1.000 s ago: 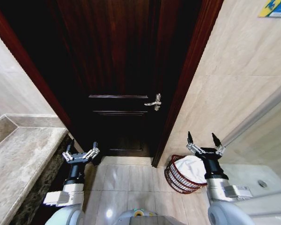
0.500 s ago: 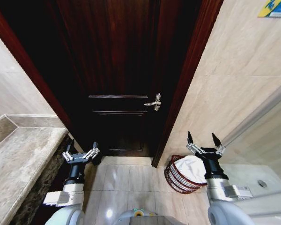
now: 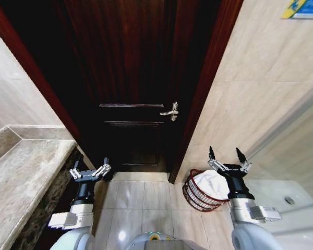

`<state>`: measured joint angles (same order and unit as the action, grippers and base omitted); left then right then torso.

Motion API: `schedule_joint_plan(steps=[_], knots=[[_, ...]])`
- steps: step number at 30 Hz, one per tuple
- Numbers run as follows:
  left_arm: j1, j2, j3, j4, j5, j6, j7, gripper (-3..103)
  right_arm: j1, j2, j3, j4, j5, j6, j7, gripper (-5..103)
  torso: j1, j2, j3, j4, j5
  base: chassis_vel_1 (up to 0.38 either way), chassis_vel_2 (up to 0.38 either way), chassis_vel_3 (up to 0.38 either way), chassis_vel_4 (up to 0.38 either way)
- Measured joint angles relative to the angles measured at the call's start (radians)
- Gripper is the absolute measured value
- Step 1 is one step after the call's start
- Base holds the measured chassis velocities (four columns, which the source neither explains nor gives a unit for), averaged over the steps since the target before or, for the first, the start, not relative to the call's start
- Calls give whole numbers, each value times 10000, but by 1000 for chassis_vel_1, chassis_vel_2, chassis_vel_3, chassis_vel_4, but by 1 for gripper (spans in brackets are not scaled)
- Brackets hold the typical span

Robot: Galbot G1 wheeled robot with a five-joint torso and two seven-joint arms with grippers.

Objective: Discard the used towel into the hamper.

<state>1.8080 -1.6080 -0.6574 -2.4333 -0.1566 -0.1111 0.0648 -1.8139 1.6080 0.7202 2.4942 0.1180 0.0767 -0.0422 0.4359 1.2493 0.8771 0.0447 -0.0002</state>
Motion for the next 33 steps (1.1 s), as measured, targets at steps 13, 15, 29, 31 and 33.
schedule_joint_plan(steps=[13,15,29,31,33], knots=[[1,0,0,0,0,0,0,100,-1,0,0,0,0,0,0,100,-6,2,-2,1,2,184,-178,-176,175],[1,-1,0,0,0,0,0,100,-1,0,1,0,0,0,0,100,-2,1,-1,0,3,136,-133,-131,150],[1,-1,0,0,0,0,0,100,-1,0,0,0,0,0,0,100,3,0,1,0,3,114,-110,-123,110],[0,0,0,0,0,0,0,100,-1,0,0,0,0,0,0,100,3,0,1,0,0,167,-154,-175,163],[0,0,0,0,0,0,0,100,0,0,0,0,0,0,0,100,3,0,1,0,1,185,-191,-206,169]])
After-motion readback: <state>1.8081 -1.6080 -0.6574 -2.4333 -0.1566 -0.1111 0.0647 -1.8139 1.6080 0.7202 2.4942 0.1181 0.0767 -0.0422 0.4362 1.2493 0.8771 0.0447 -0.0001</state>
